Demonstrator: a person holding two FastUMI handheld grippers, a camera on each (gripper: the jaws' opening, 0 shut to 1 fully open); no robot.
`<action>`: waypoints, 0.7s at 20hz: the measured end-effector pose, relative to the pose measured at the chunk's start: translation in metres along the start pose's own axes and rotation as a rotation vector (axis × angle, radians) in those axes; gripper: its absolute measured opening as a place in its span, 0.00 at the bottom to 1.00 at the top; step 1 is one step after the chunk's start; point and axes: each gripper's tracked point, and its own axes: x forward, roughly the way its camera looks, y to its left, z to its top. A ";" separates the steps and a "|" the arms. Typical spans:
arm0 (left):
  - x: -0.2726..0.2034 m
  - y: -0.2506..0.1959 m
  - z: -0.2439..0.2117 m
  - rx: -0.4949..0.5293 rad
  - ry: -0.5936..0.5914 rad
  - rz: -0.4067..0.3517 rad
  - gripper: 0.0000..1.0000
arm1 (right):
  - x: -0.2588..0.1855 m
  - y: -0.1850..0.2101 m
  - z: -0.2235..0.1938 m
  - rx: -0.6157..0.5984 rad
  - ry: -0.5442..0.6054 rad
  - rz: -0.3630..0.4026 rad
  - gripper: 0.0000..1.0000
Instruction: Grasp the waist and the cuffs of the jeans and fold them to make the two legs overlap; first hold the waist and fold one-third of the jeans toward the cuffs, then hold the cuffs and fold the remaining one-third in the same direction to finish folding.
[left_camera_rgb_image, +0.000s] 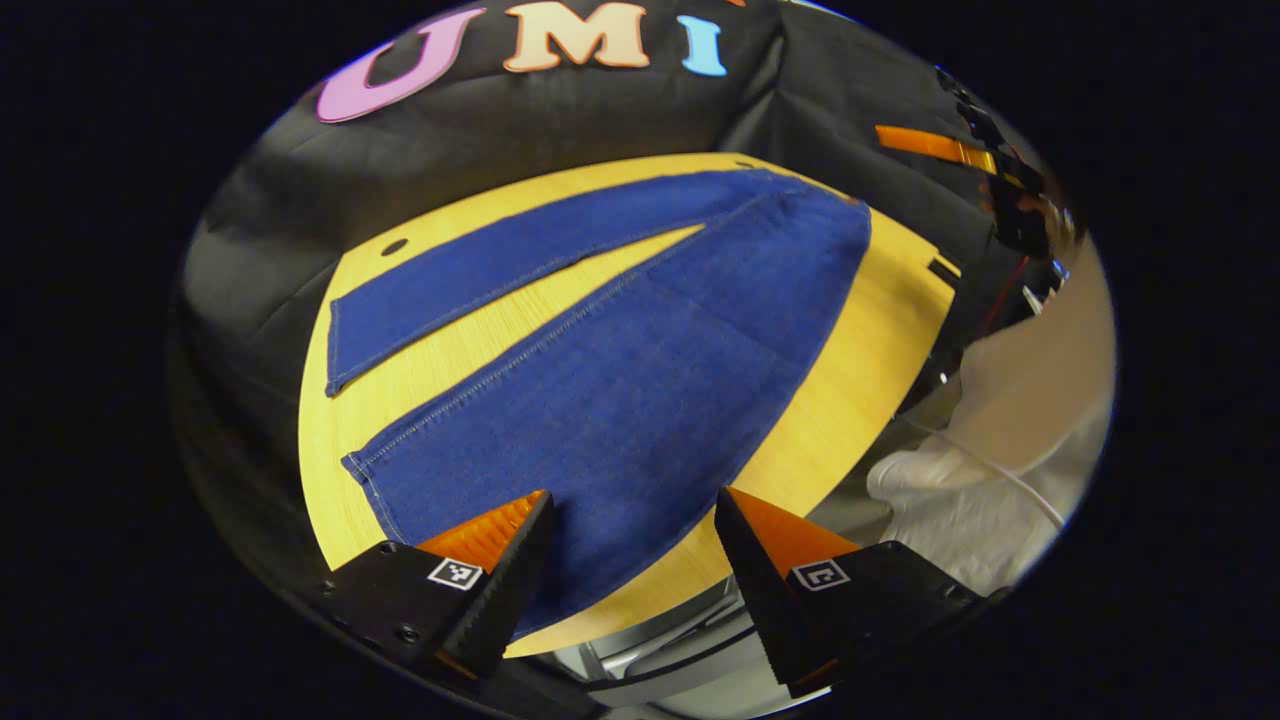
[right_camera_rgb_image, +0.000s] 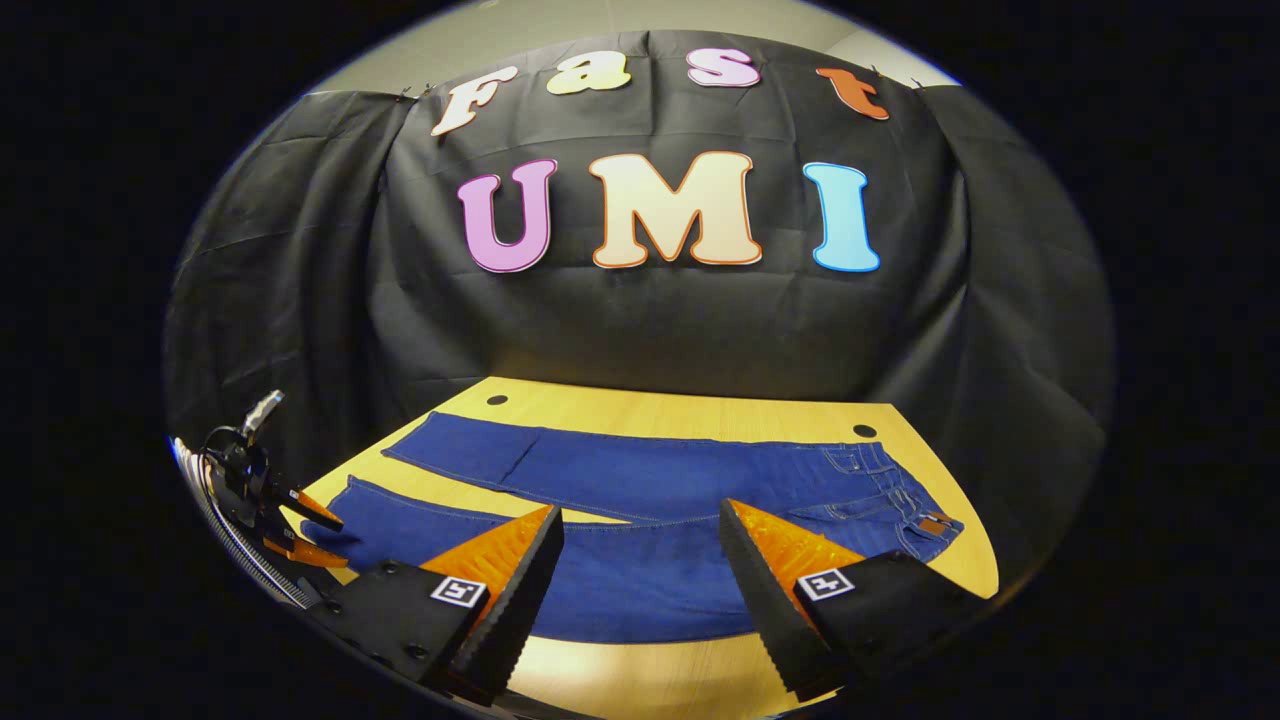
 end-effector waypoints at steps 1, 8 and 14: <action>0.002 0.001 -0.005 0.013 0.025 -0.006 0.96 | -0.001 -0.004 -0.002 0.004 0.006 -0.009 0.95; 0.006 0.007 -0.030 0.126 0.157 -0.025 0.93 | -0.006 -0.033 -0.006 0.018 0.019 -0.070 0.96; 0.008 0.008 -0.034 0.158 0.235 -0.052 0.94 | -0.003 -0.038 -0.018 0.013 0.047 -0.063 0.96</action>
